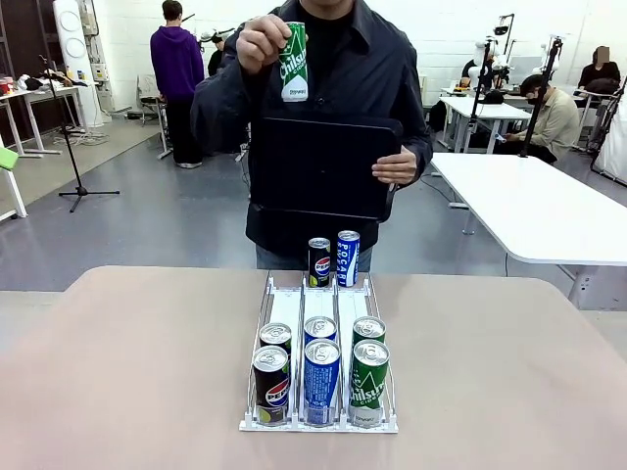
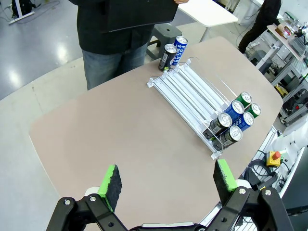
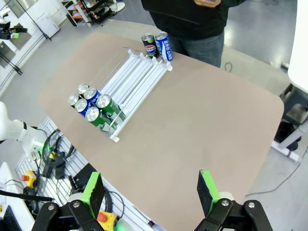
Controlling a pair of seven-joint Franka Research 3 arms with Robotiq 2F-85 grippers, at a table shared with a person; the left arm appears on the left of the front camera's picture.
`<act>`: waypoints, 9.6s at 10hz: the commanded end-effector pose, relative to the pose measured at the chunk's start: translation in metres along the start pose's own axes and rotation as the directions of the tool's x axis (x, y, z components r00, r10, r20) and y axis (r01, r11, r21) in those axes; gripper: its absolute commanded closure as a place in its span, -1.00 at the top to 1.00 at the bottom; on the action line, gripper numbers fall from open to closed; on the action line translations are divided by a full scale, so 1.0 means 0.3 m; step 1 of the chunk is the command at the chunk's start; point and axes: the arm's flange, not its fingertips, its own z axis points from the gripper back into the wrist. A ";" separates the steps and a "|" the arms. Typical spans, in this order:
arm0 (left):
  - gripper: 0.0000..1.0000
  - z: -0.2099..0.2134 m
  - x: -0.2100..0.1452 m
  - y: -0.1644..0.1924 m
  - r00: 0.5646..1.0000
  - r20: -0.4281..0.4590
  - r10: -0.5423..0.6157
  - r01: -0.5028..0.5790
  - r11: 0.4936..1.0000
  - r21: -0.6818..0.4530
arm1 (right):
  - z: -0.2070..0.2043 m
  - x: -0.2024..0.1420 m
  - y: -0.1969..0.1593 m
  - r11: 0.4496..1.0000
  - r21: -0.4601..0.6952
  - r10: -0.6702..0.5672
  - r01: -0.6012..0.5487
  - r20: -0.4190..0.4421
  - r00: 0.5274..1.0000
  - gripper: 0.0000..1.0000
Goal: Retrieve and hand over the desired beverage to the person.
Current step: Pick up a can of the same type that the person held from the Automatic Can Dispenser.
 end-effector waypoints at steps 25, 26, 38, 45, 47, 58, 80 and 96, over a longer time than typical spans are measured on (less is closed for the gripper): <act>1.00 0.003 0.000 0.005 1.000 0.007 -0.013 0.013 1.000 -0.013 | -0.005 0.006 -0.001 1.000 0.020 0.008 -0.008 0.011 1.000 1.00; 1.00 0.003 0.000 0.005 1.000 0.007 -0.013 0.013 1.000 -0.013 | -0.005 0.006 -0.001 1.000 0.020 0.008 -0.008 0.011 1.000 1.00; 1.00 0.003 0.000 0.005 1.000 0.007 -0.013 0.013 1.000 -0.013 | -0.629 0.283 0.497 0.985 -0.172 -0.071 -0.027 -0.537 0.840 1.00; 1.00 0.003 0.000 0.005 1.000 0.007 -0.013 0.013 1.000 -0.013 | -0.722 0.266 0.569 0.986 -0.163 -0.061 -0.038 -0.559 0.827 1.00; 1.00 0.003 0.000 0.005 1.000 0.007 -0.013 0.013 1.000 -0.013 | -0.728 0.265 0.570 0.986 -0.162 -0.067 -0.028 -0.548 0.834 1.00; 1.00 0.003 0.000 0.005 1.000 0.007 -0.013 0.013 1.000 -0.013 | -1.392 0.131 0.807 0.823 -0.521 -0.461 0.226 -0.382 0.801 1.00; 1.00 0.003 0.000 0.005 1.000 0.007 -0.013 0.013 1.000 -0.013 | -1.473 0.050 0.760 0.899 -0.388 -0.395 0.204 -0.518 0.759 -0.95; 1.00 0.003 0.000 0.005 1.000 0.007 -0.013 0.013 1.000 -0.013 | -0.813 0.723 1.046 0.819 -0.518 -0.457 0.246 -0.331 0.826 -0.82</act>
